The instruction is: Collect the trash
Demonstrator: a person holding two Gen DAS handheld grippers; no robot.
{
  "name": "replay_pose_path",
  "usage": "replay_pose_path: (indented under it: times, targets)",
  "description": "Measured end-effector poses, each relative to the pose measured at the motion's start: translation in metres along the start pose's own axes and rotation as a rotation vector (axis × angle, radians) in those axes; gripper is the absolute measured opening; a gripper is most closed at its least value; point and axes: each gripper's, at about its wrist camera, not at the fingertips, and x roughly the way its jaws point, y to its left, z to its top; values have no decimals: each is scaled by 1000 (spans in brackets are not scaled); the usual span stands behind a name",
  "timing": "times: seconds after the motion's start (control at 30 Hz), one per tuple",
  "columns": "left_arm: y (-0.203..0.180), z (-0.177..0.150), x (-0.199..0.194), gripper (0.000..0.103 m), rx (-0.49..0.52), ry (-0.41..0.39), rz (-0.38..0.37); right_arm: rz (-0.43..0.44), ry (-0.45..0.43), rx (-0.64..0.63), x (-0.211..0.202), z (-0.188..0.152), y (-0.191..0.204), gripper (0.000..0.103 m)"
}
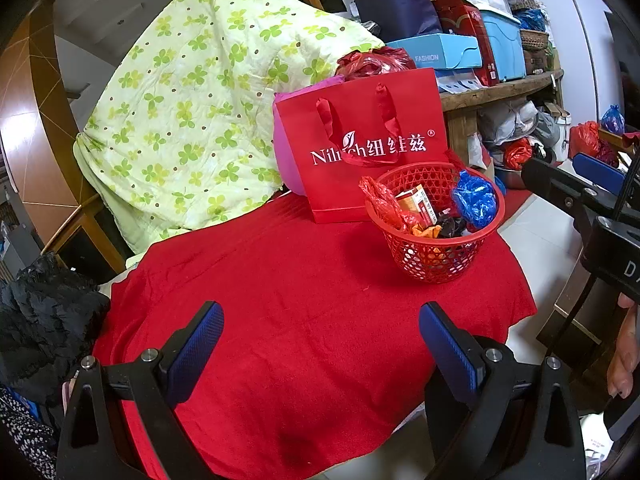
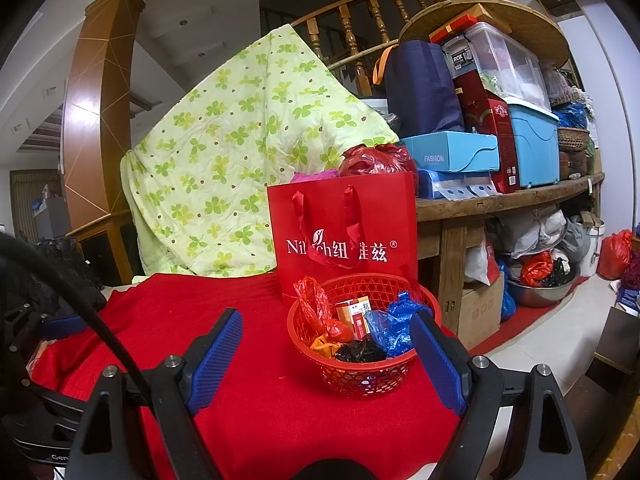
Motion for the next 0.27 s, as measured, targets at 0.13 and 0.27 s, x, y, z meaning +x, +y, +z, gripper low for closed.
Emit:
replay_pose_path:
  times: [0.13,0.27]
  targets:
    - [1,-1,0,98,-10,-21,0,-2,10,0,3,-3,2,88]
    - [19,-2,12,98,-85,-11,-37,-10,33,-16,11,-7,8,88]
